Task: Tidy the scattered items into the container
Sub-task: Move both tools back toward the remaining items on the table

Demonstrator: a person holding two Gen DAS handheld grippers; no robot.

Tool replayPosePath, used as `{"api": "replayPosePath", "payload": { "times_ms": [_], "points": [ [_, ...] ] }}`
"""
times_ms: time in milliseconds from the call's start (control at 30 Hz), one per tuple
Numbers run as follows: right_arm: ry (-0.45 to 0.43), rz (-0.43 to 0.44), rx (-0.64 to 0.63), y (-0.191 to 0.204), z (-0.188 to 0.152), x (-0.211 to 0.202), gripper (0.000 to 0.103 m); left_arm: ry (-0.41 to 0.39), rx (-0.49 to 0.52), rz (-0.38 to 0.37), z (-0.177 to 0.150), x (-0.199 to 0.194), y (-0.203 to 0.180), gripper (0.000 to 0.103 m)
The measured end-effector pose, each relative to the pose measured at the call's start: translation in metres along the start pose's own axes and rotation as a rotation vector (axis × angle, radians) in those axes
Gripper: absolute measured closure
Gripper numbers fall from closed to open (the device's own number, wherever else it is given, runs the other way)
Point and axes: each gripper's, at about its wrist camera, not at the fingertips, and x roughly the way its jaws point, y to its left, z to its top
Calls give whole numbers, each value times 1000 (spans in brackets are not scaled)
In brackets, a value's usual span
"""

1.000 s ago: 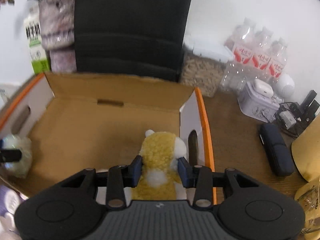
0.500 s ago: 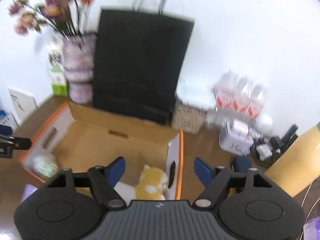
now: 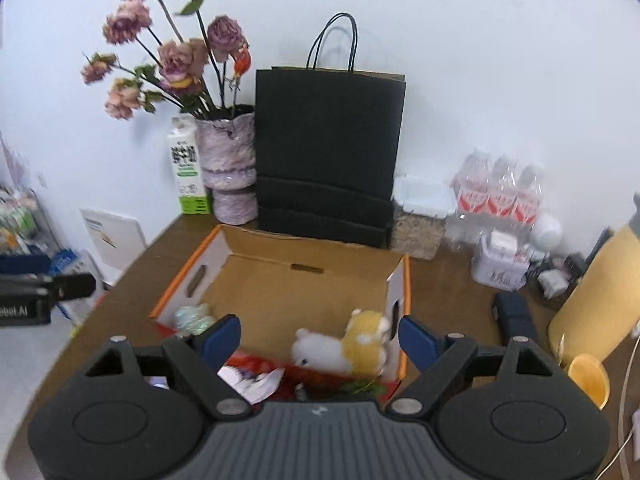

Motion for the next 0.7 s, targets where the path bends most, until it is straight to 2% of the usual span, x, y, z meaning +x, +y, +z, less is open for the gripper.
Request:
{"api": "replayPosePath", "payload": {
  "times_ms": [133, 267, 400, 500, 700],
  "points": [
    [-42, 64, 40, -2, -34, -33, 15, -21, 50, -10, -31, -29, -7, 8],
    [-43, 100, 15, 1, -69, -59, 15, -25, 129, -25, -61, -53, -17, 6],
    [-54, 134, 3, 1, -105, -87, 10, -42, 117, -88, -100, -80, -18, 3],
    [-55, 172, 19, 1, -138, -105, 8, -10, 167, -186, -137, -101, -21, 3],
    [-20, 165, -7, 3, -197, -132, 7, -76, 280, -209, -194, -148, -24, 2]
  ]
}}
